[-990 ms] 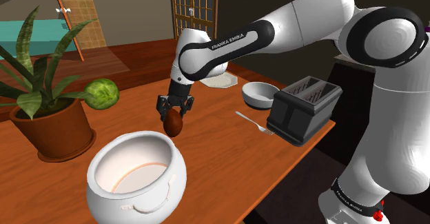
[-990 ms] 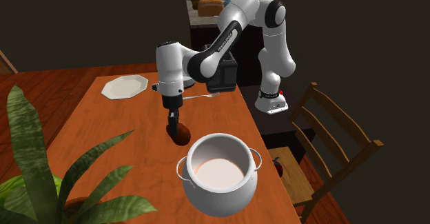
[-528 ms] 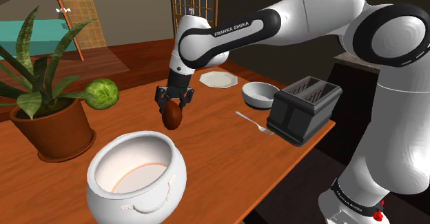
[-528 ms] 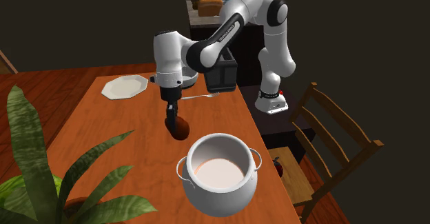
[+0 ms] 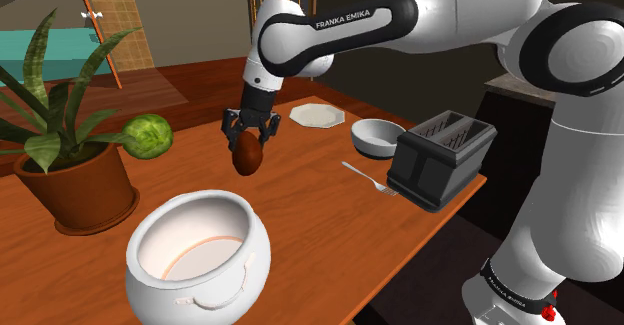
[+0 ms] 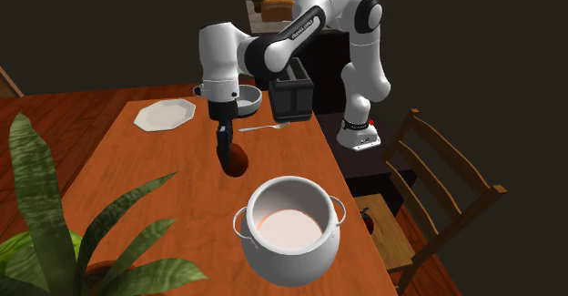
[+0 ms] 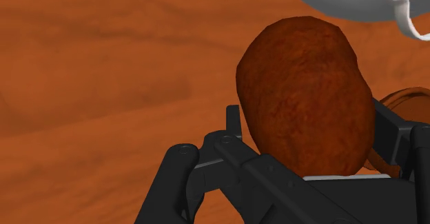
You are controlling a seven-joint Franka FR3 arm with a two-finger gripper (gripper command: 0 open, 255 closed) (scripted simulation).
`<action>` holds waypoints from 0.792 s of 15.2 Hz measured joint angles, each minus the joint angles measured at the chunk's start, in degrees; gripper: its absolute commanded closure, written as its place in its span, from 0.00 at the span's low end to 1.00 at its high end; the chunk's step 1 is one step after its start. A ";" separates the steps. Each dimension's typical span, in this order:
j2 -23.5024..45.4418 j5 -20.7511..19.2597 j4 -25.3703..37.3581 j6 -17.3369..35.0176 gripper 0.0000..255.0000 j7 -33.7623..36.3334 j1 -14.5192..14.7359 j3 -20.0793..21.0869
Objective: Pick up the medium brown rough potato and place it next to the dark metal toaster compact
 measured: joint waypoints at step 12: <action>-0.79 -0.72 8.02 -8.58 1.00 2.11 0.07 -0.02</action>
